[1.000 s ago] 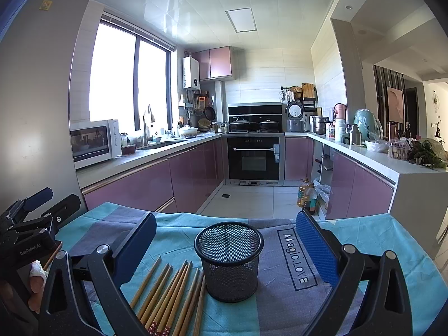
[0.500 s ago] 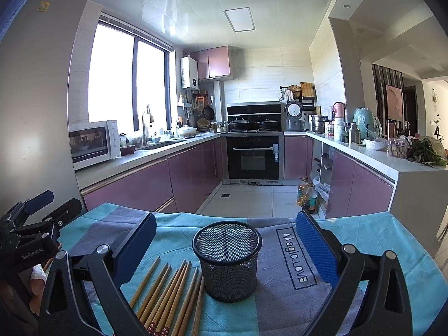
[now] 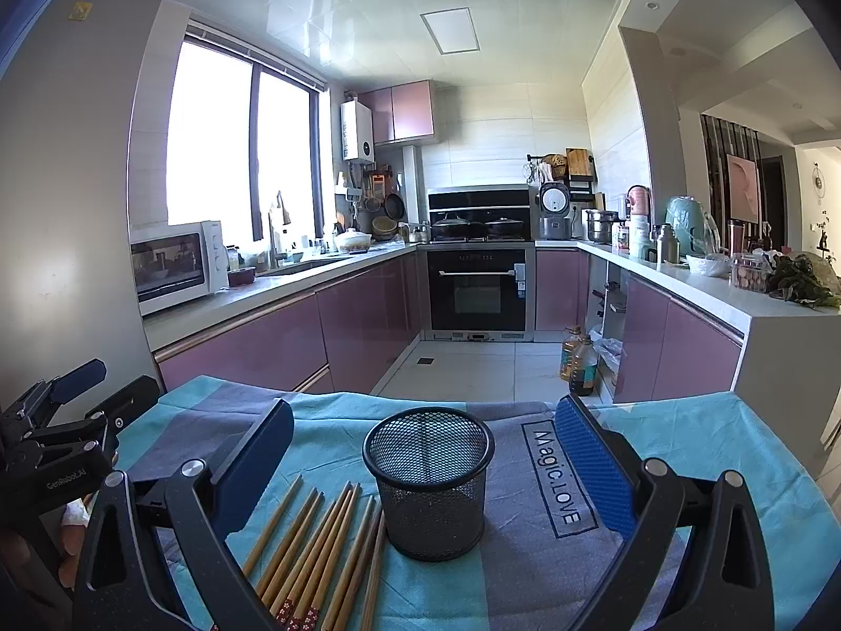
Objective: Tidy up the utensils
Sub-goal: 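Close the left gripper on one wooden chopstick while the right gripper grasps another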
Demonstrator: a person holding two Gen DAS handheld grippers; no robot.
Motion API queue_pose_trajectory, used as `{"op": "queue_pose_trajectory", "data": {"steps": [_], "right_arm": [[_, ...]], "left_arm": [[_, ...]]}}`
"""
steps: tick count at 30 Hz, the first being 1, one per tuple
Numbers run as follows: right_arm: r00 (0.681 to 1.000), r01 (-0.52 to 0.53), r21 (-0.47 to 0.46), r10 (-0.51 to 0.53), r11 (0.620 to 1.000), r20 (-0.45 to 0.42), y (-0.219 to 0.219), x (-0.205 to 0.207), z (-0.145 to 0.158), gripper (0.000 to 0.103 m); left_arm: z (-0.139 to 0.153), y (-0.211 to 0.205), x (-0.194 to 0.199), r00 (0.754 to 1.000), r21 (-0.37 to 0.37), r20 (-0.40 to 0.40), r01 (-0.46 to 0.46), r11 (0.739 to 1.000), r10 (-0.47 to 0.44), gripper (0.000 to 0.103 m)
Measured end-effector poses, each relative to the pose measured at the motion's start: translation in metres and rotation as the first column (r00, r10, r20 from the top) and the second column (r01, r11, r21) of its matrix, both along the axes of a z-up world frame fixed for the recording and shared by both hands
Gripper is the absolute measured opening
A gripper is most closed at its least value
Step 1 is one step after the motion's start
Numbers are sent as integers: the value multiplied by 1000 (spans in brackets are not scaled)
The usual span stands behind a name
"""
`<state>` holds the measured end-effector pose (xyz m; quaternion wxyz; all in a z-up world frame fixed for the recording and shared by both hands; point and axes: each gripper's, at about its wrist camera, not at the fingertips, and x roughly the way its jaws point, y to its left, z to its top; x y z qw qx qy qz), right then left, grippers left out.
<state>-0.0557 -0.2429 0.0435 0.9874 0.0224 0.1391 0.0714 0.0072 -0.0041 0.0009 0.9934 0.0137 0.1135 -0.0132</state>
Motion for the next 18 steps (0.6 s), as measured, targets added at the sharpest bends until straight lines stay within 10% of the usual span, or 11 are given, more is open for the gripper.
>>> {"op": "queue_pose_trajectory", "data": {"steps": [11,18], "right_arm": [[986,-94,-37,88,995,-139,5,-1,-22,96],[909,-198,-65,158,978,-385,23,21,-68,81]], "left_arm": [[-13,1,8,995,38,-87,52,998,-48,97],[-44,-2,32,945,52,-294,164,985,-142,88]]}}
